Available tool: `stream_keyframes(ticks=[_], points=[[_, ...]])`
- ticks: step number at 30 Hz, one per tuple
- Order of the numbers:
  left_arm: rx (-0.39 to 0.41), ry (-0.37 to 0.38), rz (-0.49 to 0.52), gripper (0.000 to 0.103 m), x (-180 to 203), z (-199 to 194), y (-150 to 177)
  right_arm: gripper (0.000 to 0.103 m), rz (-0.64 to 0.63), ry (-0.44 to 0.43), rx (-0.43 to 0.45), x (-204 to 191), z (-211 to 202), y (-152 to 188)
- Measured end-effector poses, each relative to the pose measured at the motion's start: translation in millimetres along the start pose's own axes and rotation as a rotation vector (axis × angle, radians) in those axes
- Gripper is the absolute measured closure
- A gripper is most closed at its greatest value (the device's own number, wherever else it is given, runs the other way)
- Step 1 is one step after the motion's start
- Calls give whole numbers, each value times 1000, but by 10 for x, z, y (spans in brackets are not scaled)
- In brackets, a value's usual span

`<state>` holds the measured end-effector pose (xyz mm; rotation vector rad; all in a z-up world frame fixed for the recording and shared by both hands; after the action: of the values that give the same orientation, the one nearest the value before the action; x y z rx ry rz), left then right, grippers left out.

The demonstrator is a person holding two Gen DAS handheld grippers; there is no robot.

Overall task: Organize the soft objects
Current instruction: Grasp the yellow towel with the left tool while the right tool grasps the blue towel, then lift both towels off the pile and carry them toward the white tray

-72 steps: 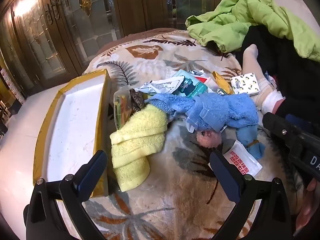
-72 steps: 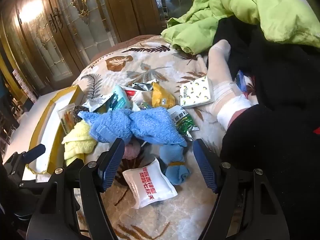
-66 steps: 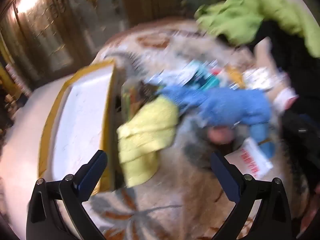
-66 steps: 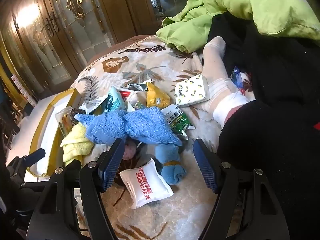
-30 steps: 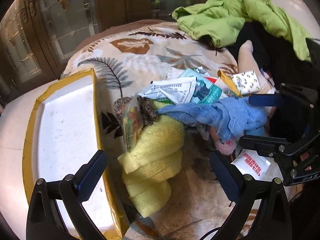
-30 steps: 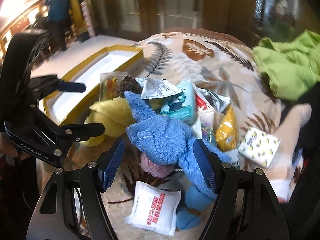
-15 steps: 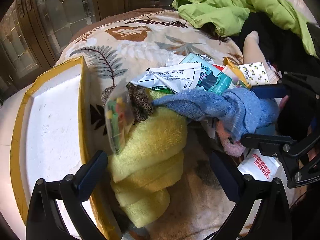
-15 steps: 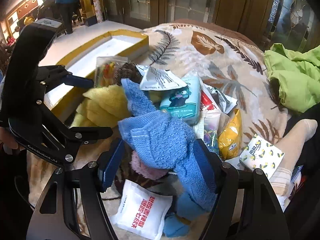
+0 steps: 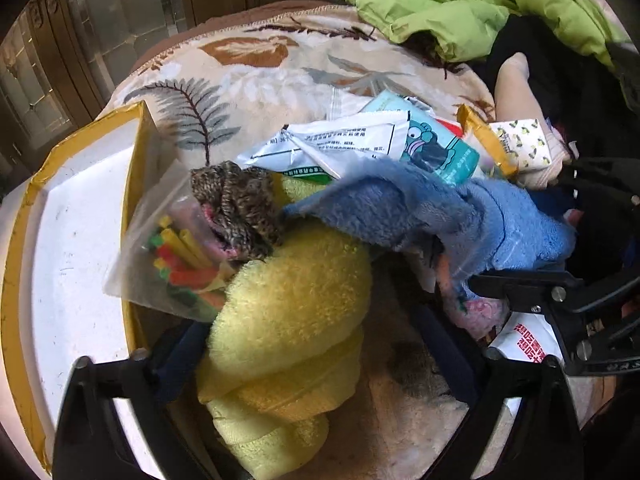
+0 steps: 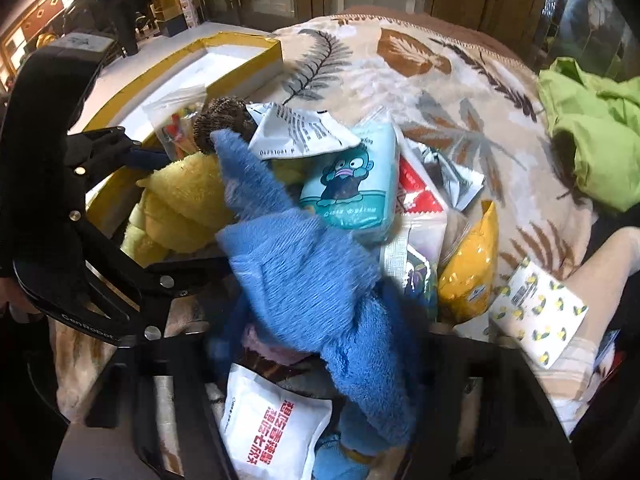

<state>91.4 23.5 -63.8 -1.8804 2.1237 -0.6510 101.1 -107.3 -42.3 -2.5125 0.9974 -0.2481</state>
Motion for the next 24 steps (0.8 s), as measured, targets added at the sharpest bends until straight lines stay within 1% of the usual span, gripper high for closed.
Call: stream_keyframes(ticks=[1, 2, 4, 6, 8, 9, 10, 13, 17, 19, 23, 24], points=[[5, -16, -4, 37, -19, -12, -3, 55, 11, -3, -3, 1, -1, 22], [4, -34, -9, 44, -52, -18, -9, 56, 18, -4, -6, -2, 0, 39], [-2, 4, -32, 51, -109, -49, -11, 59, 32, 1, -1, -22, -30, 88], [-7, 11, -42, 55, -129, -98, 3, 60, 59, -10, 14, -28, -89, 115], [1, 12, -39, 61, -113, -149, 34, 60, 113, -39, 43, -10, -178, 148], [2, 8, -36, 69, -101, -166, 48, 60, 139, -54, 58, 2, -216, 160], [9, 10, -40, 72, -100, -197, 66, 60, 176, -64, 73, 22, -257, 179], [14, 36, -58, 74, -118, -259, 85, 60, 313, -121, 123, 104, -359, 275], [7, 37, -56, 74, -101, -243, 76, 60, 445, -192, 160, 159, -415, 404], [1, 35, -39, 74, -57, -227, 77, 60, 474, -197, 167, 142, -429, 448], [8, 16, -39, 74, -18, -222, 88, 60, 531, -214, 193, 161, -458, 506], [3, 31, -34, 74, -1, -239, 94, 60, 548, -223, 200, 179, -464, 524]])
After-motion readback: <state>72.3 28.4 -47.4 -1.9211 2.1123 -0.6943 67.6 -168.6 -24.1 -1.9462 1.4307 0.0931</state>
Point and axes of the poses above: each gripper's, at about its wrist camera, not at the fingertips, and z roughly the way its jaws point, x to its right, y to its underside, the point moved 1 cm from there along z, roughly the way its jaws point, and after that the axes turned 9 degrees about -z, right-handed, at the moved point
